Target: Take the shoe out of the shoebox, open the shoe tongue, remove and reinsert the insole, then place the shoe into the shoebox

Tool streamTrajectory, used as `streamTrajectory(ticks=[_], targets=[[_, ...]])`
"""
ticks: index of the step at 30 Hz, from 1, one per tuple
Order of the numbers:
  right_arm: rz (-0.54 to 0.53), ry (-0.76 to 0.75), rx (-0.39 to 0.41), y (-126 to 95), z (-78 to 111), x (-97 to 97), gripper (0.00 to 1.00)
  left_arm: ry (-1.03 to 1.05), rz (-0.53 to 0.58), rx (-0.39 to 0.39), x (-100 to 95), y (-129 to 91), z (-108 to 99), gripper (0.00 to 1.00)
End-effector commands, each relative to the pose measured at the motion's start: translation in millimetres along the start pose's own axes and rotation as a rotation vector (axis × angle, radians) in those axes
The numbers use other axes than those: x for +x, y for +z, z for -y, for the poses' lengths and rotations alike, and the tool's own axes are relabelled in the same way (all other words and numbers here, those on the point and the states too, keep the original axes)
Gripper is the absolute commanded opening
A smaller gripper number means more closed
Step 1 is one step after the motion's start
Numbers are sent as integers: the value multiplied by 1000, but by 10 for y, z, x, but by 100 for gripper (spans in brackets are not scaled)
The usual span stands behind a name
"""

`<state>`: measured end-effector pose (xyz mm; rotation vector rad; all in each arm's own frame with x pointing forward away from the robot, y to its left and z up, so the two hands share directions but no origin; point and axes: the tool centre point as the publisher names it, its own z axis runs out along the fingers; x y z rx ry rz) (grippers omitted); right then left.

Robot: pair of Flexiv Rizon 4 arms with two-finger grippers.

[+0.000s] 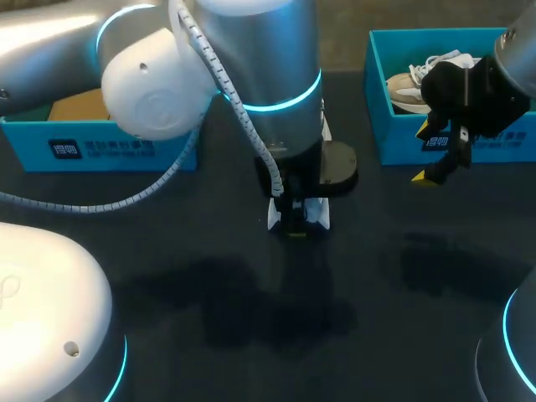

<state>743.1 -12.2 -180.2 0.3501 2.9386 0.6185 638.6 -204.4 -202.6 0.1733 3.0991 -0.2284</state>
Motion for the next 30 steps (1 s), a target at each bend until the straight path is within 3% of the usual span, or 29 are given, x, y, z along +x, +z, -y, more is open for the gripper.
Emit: streamTrajectory(ticks=[1,11,30], targets=[[1,1,3,13,-9,-2,100,1,1,1,-1,-19,-7,0],[1,1,3,13,-9,-2,100,25,-49,22,-207,-133,-533,0],[1,1,3,13,-9,-2,100,11,-129,12,-725,-312,-1902,0]])
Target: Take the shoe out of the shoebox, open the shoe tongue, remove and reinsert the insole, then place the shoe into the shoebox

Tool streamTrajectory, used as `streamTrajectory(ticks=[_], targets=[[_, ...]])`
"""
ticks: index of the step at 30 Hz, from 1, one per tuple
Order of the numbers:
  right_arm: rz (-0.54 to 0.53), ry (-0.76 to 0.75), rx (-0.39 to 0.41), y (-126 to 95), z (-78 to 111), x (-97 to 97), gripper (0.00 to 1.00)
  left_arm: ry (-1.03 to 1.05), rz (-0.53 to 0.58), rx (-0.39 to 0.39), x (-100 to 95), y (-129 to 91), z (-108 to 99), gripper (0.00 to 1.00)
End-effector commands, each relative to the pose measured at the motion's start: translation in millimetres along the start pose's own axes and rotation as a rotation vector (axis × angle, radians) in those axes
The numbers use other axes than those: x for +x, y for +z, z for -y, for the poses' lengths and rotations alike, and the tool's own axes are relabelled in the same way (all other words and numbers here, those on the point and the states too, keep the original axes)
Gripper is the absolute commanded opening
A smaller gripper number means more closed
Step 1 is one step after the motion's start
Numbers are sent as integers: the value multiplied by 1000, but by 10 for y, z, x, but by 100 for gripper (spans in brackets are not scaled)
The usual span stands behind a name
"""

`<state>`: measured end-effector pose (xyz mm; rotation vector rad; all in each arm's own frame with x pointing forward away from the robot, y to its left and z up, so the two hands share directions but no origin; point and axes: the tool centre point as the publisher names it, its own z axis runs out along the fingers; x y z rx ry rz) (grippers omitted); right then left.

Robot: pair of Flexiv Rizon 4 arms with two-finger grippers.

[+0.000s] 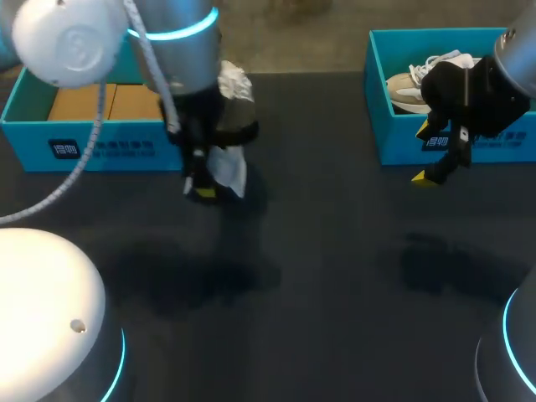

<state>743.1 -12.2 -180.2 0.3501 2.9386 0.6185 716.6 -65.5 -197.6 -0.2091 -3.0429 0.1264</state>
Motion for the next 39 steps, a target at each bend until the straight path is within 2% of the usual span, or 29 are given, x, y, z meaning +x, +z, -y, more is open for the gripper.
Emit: streamTrajectory(ticks=[1,14,27,33,39], targets=[[1,1,3,13,-9,-2,100,-1,-9,71,-107,-75,-532,0],[1,1,3,13,-9,-2,100,-36,-32,77,-369,-179,-1386,0],[1,1,3,13,-9,-2,100,-33,-81,83,-599,-378,-2275,0],[1,1,3,13,-9,-2,100,-55,-85,22,-675,-424,-2614,0],[1,1,3,13,-9,-2,100,-83,-86,8,-777,-452,-2936,0]])
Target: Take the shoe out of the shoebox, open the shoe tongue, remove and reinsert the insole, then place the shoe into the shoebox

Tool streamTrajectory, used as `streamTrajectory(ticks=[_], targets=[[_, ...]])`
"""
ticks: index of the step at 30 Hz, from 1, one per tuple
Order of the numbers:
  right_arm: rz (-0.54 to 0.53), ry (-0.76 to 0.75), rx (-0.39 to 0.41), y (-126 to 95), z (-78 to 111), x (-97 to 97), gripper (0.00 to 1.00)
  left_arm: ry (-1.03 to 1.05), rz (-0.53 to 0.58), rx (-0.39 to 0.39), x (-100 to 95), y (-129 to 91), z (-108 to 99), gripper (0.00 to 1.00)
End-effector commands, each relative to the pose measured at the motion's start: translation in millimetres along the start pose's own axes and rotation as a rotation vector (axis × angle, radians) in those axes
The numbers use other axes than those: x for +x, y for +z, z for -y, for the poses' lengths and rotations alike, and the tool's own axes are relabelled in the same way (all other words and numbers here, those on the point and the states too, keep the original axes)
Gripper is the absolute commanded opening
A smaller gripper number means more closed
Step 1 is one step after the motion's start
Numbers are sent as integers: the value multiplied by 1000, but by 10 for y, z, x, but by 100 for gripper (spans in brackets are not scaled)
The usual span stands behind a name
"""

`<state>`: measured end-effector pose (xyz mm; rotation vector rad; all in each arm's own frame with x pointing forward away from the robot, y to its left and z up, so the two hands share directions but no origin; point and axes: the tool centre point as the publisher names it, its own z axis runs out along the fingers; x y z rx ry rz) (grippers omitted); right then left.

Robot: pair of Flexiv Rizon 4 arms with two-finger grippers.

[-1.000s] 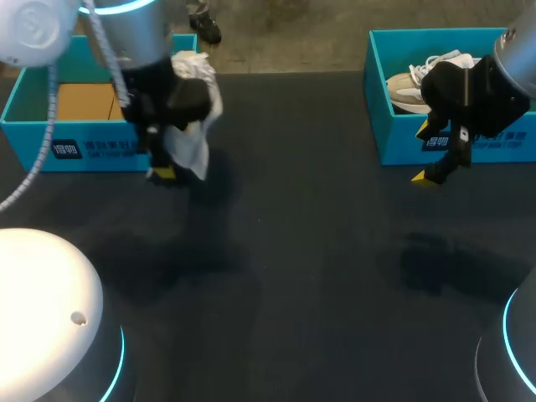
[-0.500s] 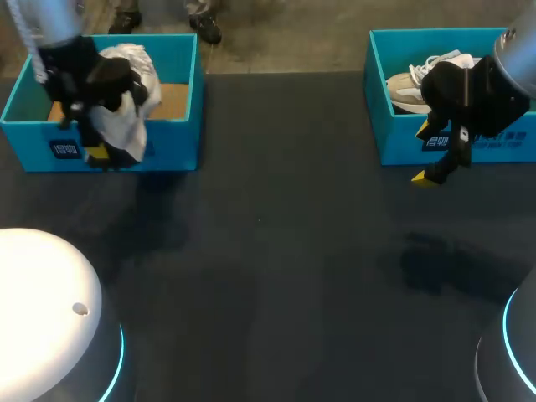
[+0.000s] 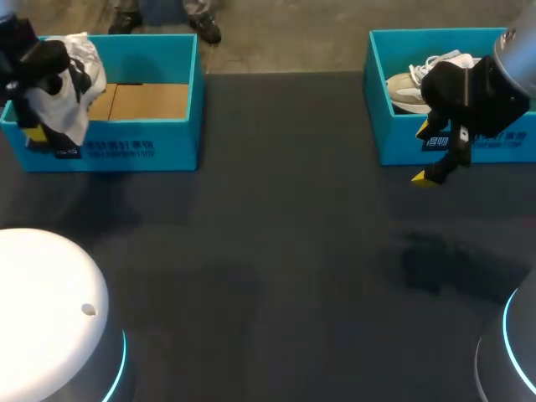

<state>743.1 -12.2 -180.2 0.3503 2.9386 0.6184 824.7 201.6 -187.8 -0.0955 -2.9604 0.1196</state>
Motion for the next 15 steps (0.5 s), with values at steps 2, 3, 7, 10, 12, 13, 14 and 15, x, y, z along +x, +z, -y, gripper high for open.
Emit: streamTrajectory(ticks=[2,3,7,10,12,13,14,15], targets=[[1,1,3,13,-10,-2,100,-20,6,-4,-162,-76,-253,0],[1,1,3,13,-10,-2,100,-18,13,-9,-191,-87,-298,0],[1,1,3,13,-10,-2,100,-1,42,6,-332,-144,-489,0],[1,1,3,13,-10,-2,100,10,68,1,-488,-171,-624,0],[1,1,3,13,-10,-2,100,19,79,-14,-593,-178,-693,0],[1,1,3,13,-10,-2,100,14,73,-11,-633,-184,-723,0],[1,1,3,13,-10,-2,100,-1,75,-18,-687,-184,-751,0],[1,1,3,13,-10,-2,100,4,76,-15,-746,-187,-786,0]])
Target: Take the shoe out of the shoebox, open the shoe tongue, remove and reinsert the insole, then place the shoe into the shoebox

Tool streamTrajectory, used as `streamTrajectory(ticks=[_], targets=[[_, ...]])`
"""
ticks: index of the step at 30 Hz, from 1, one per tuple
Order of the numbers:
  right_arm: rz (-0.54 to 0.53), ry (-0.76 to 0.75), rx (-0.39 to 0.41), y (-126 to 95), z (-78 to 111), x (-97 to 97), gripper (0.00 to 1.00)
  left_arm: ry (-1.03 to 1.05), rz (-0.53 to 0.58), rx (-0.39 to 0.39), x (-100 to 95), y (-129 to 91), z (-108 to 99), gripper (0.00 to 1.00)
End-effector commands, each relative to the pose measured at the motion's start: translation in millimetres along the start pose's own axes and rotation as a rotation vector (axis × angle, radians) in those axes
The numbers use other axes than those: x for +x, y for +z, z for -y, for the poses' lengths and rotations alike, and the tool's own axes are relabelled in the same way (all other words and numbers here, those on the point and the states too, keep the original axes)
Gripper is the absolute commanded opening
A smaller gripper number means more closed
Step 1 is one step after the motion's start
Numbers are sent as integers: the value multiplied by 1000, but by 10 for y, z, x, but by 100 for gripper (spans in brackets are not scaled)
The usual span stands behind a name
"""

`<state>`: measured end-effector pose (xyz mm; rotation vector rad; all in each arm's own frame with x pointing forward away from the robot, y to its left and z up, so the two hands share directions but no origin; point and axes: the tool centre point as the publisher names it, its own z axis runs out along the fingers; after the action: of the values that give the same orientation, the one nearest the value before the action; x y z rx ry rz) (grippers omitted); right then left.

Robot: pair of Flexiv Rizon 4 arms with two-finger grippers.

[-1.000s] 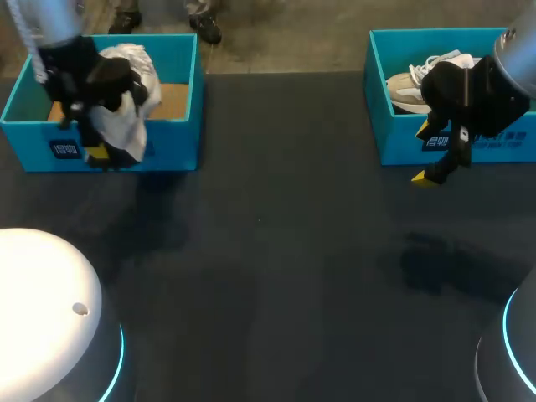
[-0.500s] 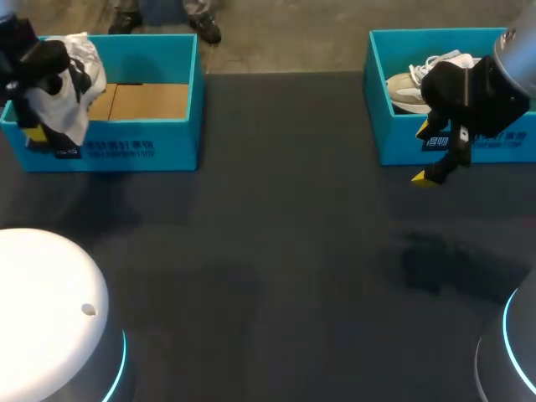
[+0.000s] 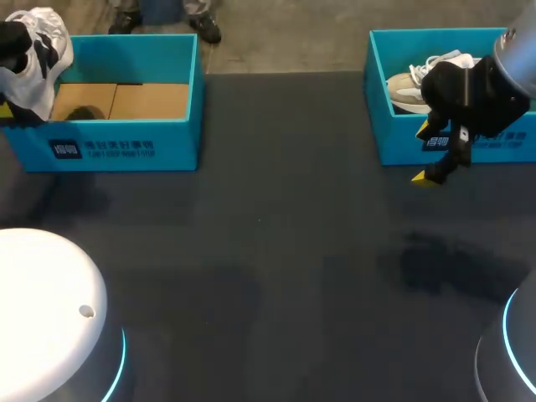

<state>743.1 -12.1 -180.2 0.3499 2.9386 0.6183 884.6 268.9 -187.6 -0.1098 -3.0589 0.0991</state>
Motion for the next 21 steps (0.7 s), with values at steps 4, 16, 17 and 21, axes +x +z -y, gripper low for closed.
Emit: streamTrajectory(ticks=[4,16,17,21], targets=[[1,2,3,13,-9,-3,100,-5,-24,6,-375,17,-163,0],[1,2,3,13,-9,-3,100,-45,11,13,-756,57,-251,0],[1,2,3,13,-9,-3,100,-45,11,13,-756,57,-251,0],[1,2,3,13,-9,-3,100,-45,11,13,-756,57,-251,0]])
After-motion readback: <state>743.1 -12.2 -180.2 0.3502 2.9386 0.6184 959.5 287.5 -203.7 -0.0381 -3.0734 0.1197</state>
